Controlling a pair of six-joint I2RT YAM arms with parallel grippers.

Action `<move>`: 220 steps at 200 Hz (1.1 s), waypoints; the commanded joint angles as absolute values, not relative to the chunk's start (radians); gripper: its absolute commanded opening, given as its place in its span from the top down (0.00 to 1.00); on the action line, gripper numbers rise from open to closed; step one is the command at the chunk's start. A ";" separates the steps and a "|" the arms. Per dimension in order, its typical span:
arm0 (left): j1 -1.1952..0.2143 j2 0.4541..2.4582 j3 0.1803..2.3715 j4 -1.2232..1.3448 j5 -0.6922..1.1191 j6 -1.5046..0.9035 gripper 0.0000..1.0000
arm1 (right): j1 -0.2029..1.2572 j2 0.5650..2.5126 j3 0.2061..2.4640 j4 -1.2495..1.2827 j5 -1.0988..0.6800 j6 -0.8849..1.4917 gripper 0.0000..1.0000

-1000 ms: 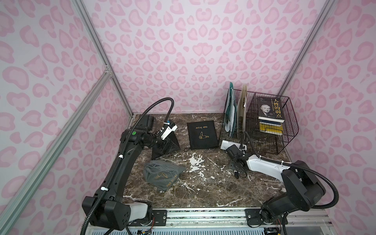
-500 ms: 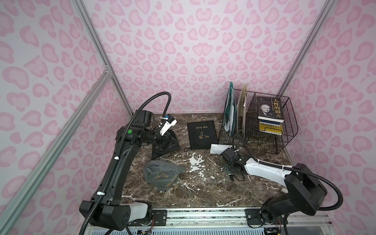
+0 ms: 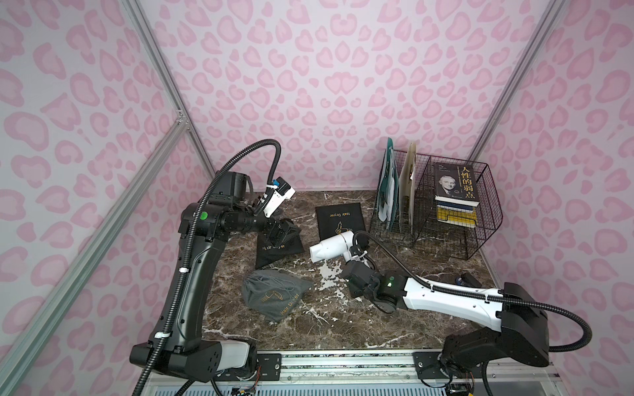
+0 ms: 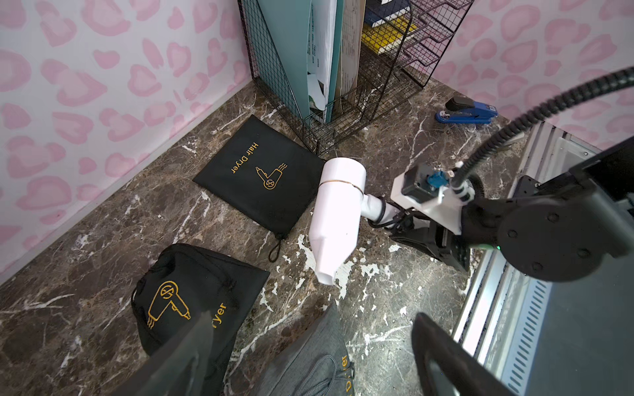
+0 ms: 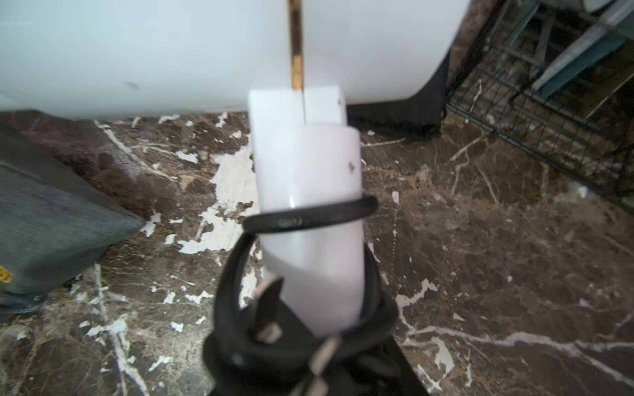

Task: Pack away hair dryers
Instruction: Pick up the hair dryer from the center of the board.

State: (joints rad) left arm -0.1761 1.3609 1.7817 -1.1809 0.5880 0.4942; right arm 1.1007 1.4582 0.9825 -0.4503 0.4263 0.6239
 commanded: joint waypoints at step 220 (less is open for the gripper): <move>-0.254 1.456 1.866 -1.624 0.831 0.654 0.01 | 1.502 1.440 1.081 -0.160 1.161 0.199 1.00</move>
